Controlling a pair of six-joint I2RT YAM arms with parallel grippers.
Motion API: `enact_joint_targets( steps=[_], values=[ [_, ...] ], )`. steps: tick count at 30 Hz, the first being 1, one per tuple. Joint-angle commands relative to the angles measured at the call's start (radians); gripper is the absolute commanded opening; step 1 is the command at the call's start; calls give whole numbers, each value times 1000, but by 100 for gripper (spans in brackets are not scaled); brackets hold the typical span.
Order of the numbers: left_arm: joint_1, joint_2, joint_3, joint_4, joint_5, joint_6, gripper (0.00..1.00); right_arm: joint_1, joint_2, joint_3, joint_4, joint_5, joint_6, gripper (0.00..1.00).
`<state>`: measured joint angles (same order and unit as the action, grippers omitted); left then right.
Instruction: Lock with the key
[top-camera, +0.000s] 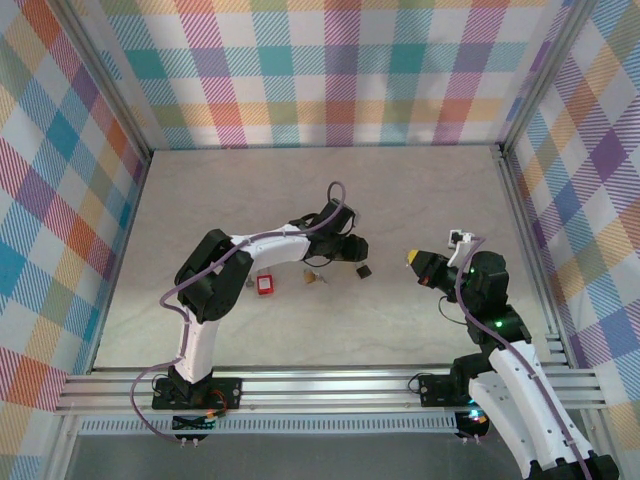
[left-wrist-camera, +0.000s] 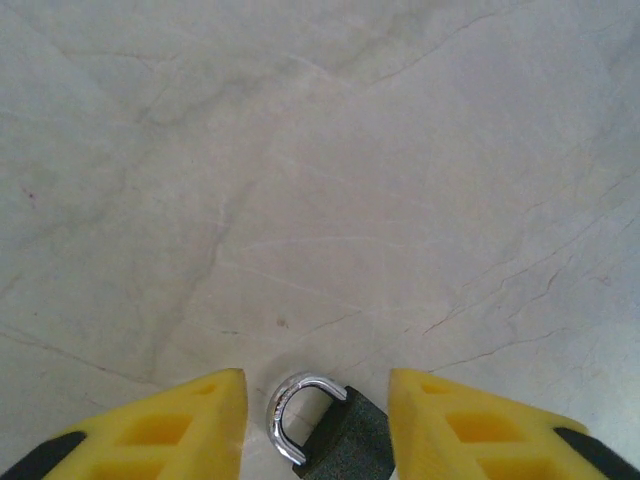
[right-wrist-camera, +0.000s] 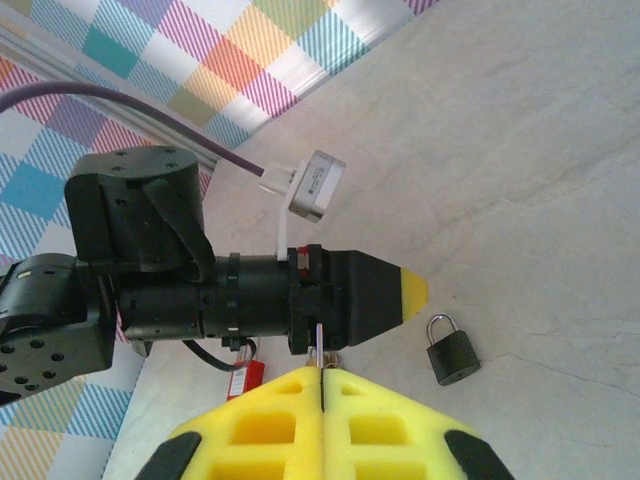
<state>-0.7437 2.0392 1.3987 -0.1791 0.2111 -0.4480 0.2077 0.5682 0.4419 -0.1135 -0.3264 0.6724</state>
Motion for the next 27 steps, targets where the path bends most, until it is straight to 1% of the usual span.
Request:
enact_joint_targets(
  steps=[1, 4, 10, 16, 18, 19, 24, 27],
  values=[
    [8, -59, 30, -46, -28, 30, 47, -5, 2, -11, 25, -10, 0, 0],
    [7, -116, 18, -48, -44, 38, 55, -7, 5, -11, 26, -10, -2, 0],
    [-2, -267, -28, -57, -84, 51, 68, -7, 20, -15, 39, -12, 0, 0],
    [-32, -439, -88, -89, -162, 83, 75, -7, 42, -19, 51, -13, -4, 0],
    [-39, -502, -109, -90, -184, 89, 85, -7, 47, -19, 55, -13, -6, 0],
    [-41, -536, -121, -114, -198, 92, 100, -7, 50, -20, 58, -13, -8, 0],
    [-43, -694, -171, -160, -264, 116, 100, -7, 67, -20, 70, -20, -16, 0],
    [-43, -777, -193, -191, -284, 126, 100, -7, 85, -20, 80, -21, -18, 0]
  ],
)
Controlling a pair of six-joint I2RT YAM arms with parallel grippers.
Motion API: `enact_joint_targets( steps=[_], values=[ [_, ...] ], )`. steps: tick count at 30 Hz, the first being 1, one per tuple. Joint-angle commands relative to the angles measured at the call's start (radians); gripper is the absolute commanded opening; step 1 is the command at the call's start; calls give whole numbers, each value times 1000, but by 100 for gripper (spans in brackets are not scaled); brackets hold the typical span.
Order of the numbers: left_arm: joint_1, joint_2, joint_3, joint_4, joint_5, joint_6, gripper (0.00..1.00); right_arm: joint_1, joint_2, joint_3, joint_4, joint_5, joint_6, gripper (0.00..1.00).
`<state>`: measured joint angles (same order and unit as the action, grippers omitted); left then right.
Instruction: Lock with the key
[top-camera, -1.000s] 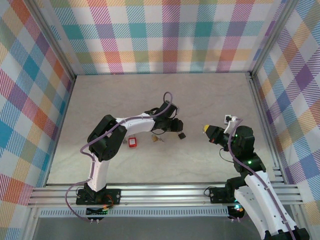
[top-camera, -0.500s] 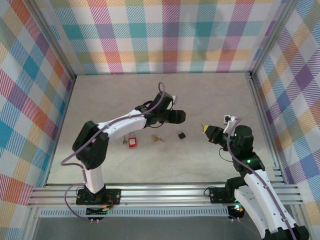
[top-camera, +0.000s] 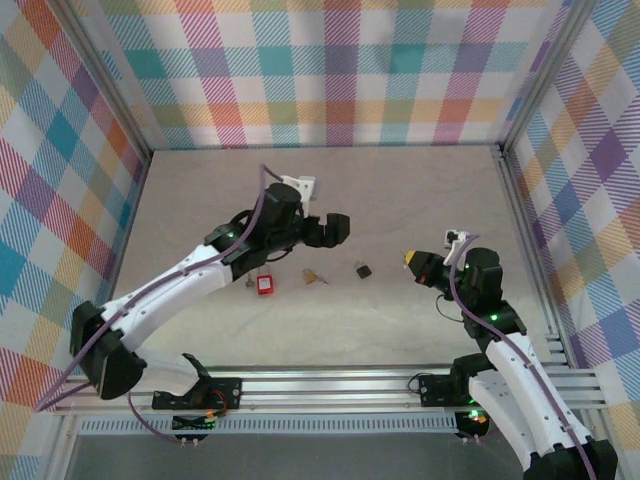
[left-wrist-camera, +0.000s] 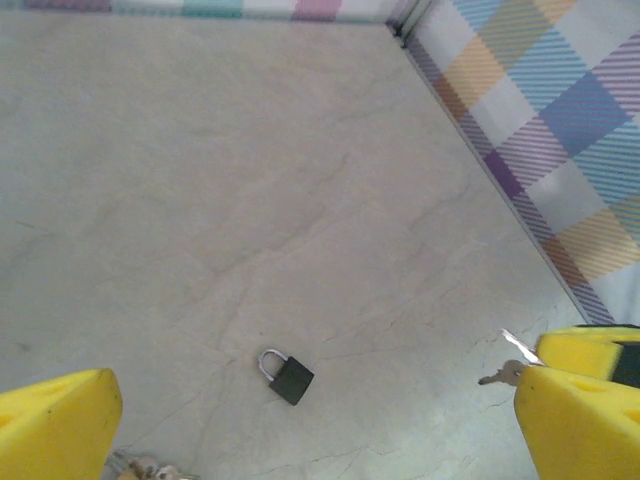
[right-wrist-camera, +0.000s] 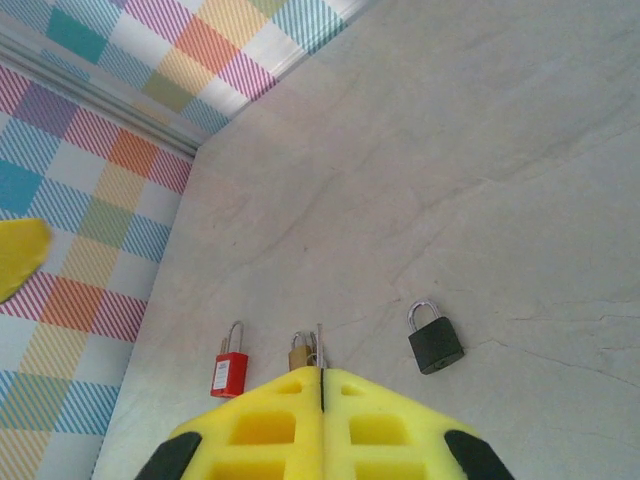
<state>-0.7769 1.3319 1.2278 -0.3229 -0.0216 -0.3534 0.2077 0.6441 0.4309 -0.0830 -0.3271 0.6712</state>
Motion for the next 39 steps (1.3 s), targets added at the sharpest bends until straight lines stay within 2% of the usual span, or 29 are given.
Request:
enact_joint_targets(
  steps=[1, 10, 16, 22, 39],
  values=[
    [-9, -98, -31, -60, -61, 31, 100, -8, 16, -7, 51, -24, -22, 0],
    [-11, -358, -206, -49, -175, 25, 100, -5, 108, 18, 51, -11, -42, 0],
    [-11, -443, -290, -46, -237, 25, 100, -5, 234, 56, 51, -5, -44, 0],
    [-11, -495, -351, -24, -276, 22, 100, 1, 325, 79, 59, 37, -33, 0],
    [-11, -530, -396, -4, -284, 11, 100, 75, 629, 153, 109, 111, -30, 0]
  ],
)
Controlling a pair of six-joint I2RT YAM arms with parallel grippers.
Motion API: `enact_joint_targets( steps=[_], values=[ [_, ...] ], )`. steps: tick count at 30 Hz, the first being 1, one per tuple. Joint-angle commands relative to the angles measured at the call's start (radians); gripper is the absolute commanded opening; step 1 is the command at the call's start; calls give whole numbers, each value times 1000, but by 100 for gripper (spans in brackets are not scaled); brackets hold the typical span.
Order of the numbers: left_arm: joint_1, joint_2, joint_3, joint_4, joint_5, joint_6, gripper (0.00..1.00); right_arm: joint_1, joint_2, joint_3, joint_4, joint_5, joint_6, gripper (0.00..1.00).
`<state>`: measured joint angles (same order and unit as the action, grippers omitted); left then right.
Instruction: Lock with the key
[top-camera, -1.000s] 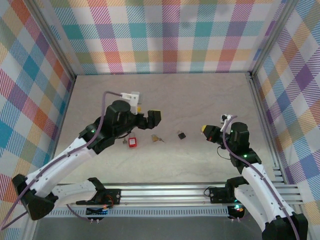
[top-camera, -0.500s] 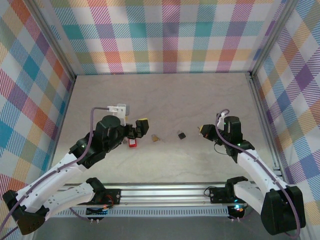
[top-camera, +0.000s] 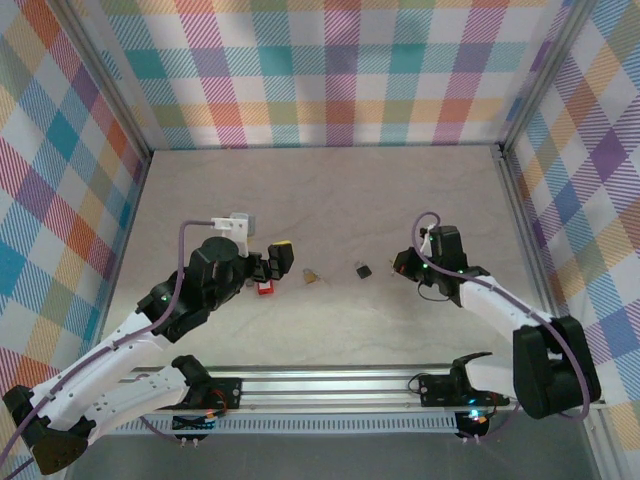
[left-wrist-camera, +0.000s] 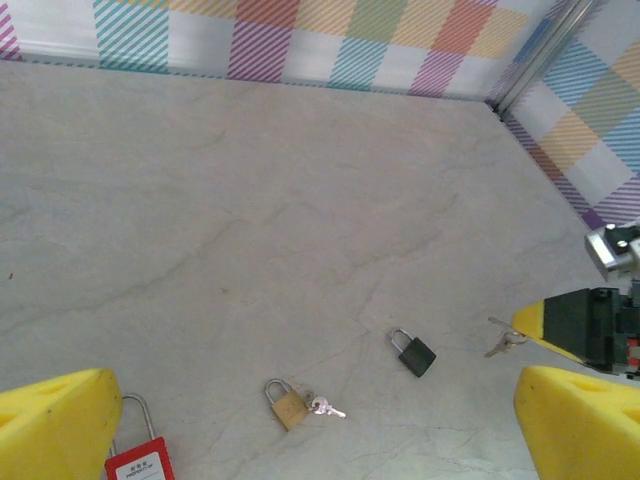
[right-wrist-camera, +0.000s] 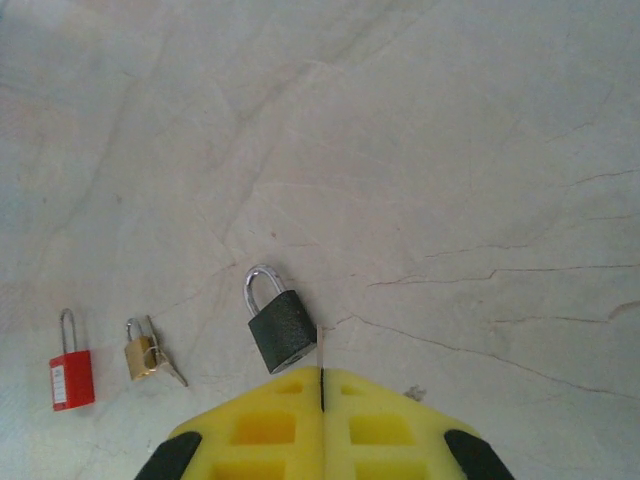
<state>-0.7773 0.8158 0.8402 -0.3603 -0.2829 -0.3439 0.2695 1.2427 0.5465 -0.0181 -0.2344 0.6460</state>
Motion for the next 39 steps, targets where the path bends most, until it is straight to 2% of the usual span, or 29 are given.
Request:
enact_joint_targets(
  steps=[1, 19, 39],
  values=[
    [-10, -14, -9, 35, -23, 1, 100, 17, 48, 43, 52, 18, -5, 0],
    [-10, -15, -16, 43, -26, 1, 100, 82, 256, 108, 135, 38, 5, 0],
    [-10, -16, -19, 48, -36, 1, 100, 116, 358, 124, 239, 6, 6, 0]
  ],
)
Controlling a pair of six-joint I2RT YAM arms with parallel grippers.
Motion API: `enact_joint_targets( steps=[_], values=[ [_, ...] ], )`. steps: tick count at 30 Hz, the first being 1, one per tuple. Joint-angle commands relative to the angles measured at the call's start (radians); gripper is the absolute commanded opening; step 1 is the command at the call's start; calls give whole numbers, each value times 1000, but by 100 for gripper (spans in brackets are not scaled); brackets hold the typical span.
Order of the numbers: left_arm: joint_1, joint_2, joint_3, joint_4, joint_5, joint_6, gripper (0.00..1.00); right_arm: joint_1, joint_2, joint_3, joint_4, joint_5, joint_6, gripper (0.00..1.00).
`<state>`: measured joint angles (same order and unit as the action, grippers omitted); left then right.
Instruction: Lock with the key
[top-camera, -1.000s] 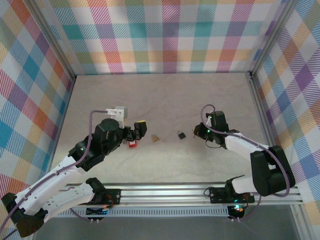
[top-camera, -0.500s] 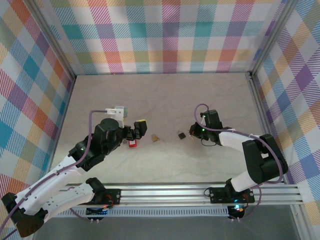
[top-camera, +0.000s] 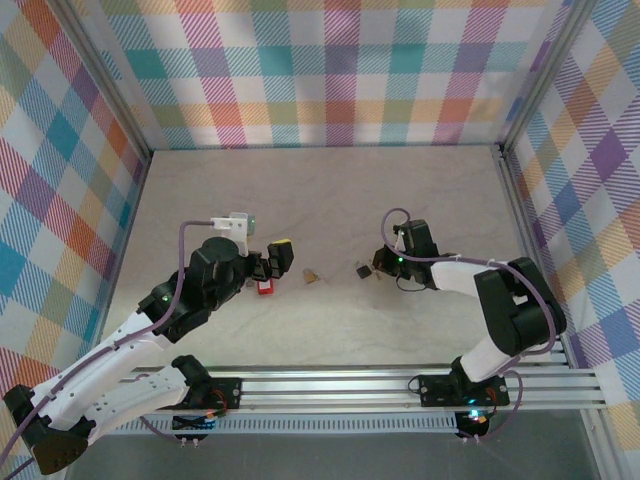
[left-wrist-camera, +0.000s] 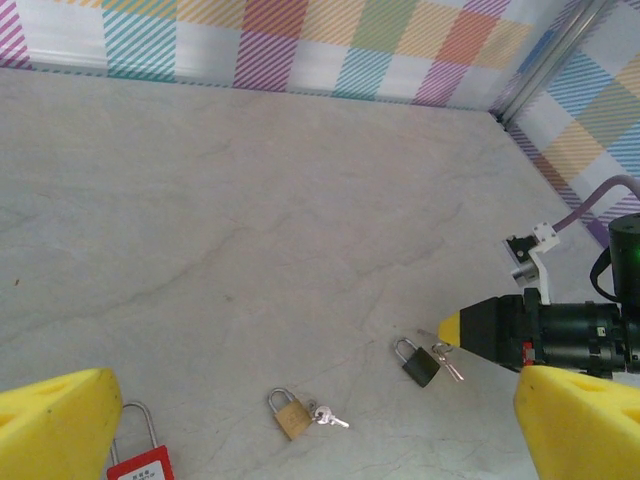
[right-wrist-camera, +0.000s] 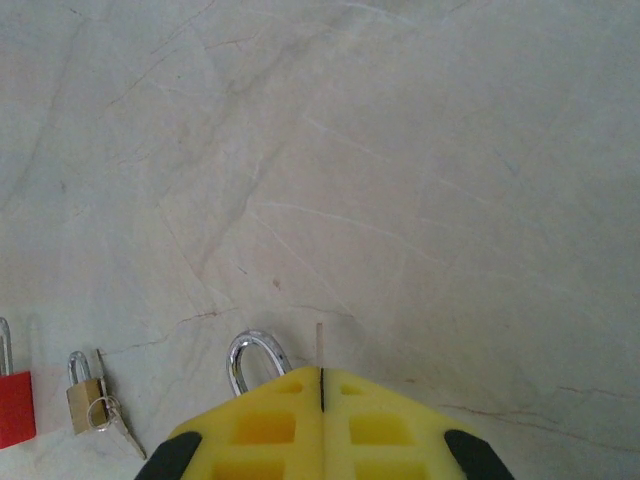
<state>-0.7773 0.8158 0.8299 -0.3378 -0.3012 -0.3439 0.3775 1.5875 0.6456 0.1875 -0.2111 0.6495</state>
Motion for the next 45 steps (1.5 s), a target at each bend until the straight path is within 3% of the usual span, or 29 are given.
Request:
enact_joint_targets(
  steps=[1, 19, 34, 41, 45],
  values=[
    [-11, -17, -8, 25, -19, 2, 100, 8, 15, 26, 30, -14, 2, 0],
    [-10, -14, -4, 19, -22, 4, 100, 9, 38, 37, -3, -14, -10, 1],
    [-10, -11, 2, 13, -26, 8, 100, 8, 9, 39, -36, -7, -34, 14],
    [-10, -13, 0, 11, -25, 7, 100, 8, -20, 36, -59, 6, -45, 31],
    [-10, -15, 0, 11, -31, 7, 100, 8, -55, 40, -90, 25, -59, 46]
  ],
)
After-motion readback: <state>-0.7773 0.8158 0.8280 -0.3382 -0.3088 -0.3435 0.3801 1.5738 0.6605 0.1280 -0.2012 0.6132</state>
